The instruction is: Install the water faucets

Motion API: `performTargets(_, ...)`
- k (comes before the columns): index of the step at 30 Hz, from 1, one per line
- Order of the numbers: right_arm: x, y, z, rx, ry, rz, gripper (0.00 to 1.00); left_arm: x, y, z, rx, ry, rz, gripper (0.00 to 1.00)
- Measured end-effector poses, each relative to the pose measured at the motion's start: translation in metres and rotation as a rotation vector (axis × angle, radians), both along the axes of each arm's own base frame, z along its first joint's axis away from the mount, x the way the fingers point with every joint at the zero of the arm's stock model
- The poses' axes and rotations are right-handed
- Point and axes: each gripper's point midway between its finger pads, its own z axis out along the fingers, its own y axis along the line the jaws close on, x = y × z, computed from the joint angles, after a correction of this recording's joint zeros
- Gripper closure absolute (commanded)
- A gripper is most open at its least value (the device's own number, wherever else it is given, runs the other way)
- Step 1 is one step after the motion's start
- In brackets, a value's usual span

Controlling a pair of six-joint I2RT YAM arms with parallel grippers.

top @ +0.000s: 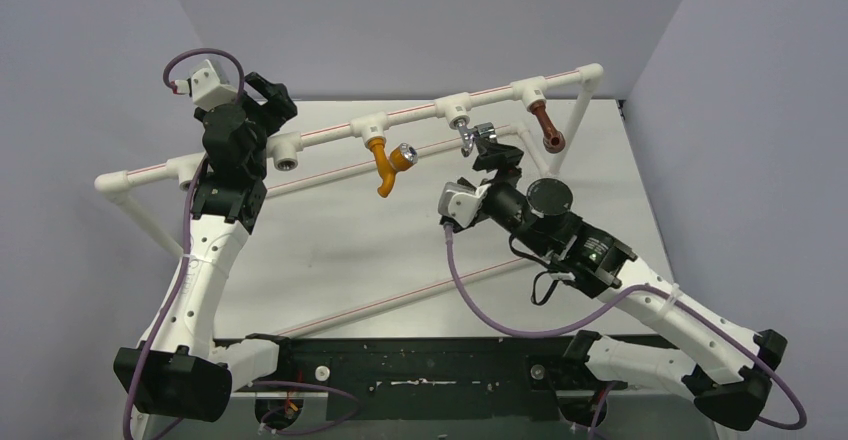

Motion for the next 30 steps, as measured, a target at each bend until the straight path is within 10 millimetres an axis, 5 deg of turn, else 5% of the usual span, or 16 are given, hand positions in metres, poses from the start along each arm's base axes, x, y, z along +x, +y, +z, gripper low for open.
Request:
performTargets(6,0.018,0.001,-0.013,-0.13,-0.159,-0.087,0.27,0.0,0.0,0.0,0.0,0.0,0.0,0.24)
performTargets(15,0.036,0.002,-0.002,-0.164,-0.295,-0.194,0.41,0.0,0.0,0.0,0.0,0.001,0.0,0.24)
performTargets(21,0.048,0.002,-0.007,-0.179,-0.298,-0.241,0.65,0.001,0.0,-0.001,0.001,0.002,0.0,0.24)
performTargets(26,0.051,-0.003,0.004,-0.109,-0.296,-0.269,1.0,0.001,0.0,0.0,0.0,0.0,-0.001,0.24)
performTargets(30,0.051,-0.003,0.003,-0.027,-0.249,-0.276,1.0,0.001,0.0,-0.001,0.0,0.0,0.0,0.24)
